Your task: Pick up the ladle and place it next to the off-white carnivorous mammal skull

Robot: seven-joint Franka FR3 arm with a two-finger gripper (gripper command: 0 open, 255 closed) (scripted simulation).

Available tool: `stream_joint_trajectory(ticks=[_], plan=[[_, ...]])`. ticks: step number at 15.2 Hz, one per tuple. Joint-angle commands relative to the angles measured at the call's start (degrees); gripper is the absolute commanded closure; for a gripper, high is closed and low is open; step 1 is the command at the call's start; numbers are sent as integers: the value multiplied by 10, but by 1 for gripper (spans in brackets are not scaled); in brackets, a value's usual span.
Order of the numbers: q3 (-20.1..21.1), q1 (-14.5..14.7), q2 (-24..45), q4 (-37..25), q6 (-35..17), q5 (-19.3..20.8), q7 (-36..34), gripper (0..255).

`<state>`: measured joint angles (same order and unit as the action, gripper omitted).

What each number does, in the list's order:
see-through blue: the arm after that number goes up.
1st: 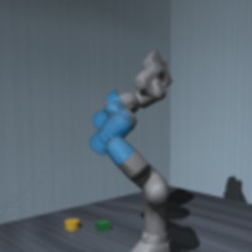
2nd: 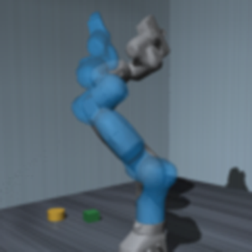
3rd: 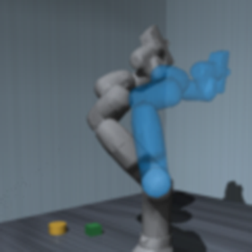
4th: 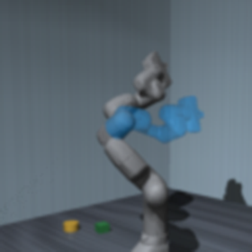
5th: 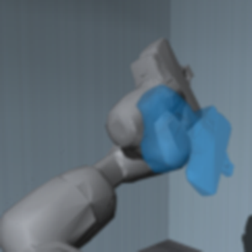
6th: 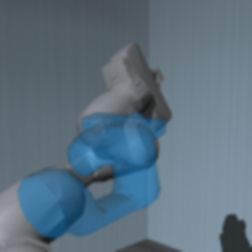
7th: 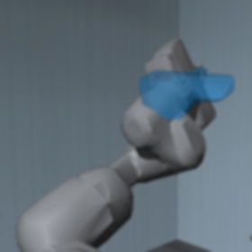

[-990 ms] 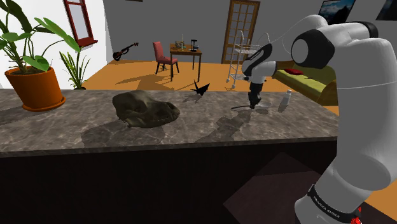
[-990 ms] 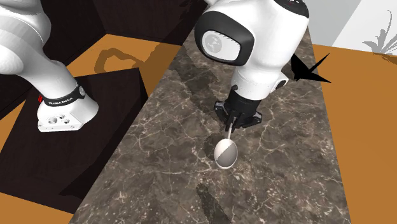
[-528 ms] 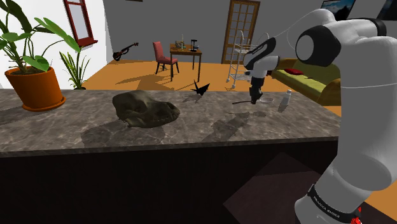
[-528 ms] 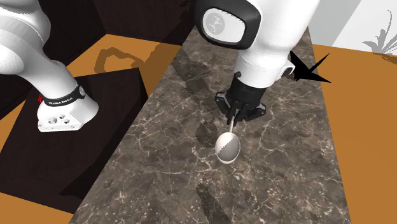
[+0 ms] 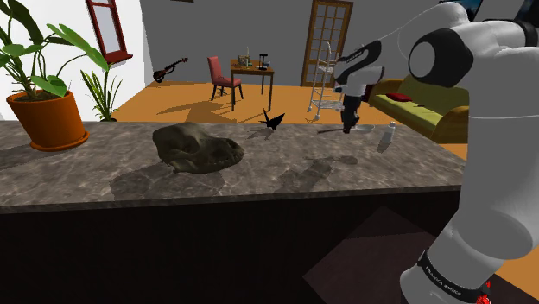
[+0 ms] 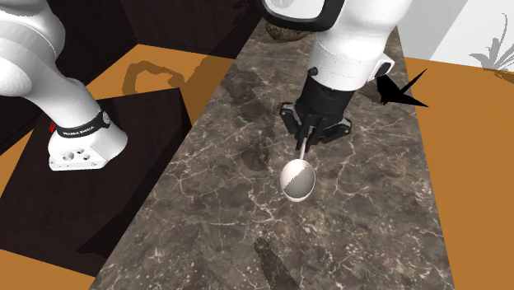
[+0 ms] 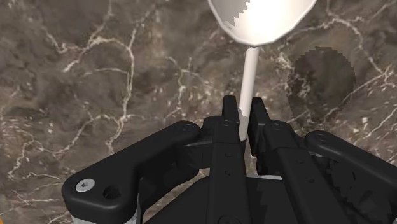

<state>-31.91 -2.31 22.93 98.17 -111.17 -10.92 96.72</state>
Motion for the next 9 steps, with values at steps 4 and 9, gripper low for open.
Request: stream_joint_trajectory(ticks=[4,9], plan=[[-4,1,-13,-22,33,8,-4,255],[-7,2,-23,-47,67,15,-8,255]])
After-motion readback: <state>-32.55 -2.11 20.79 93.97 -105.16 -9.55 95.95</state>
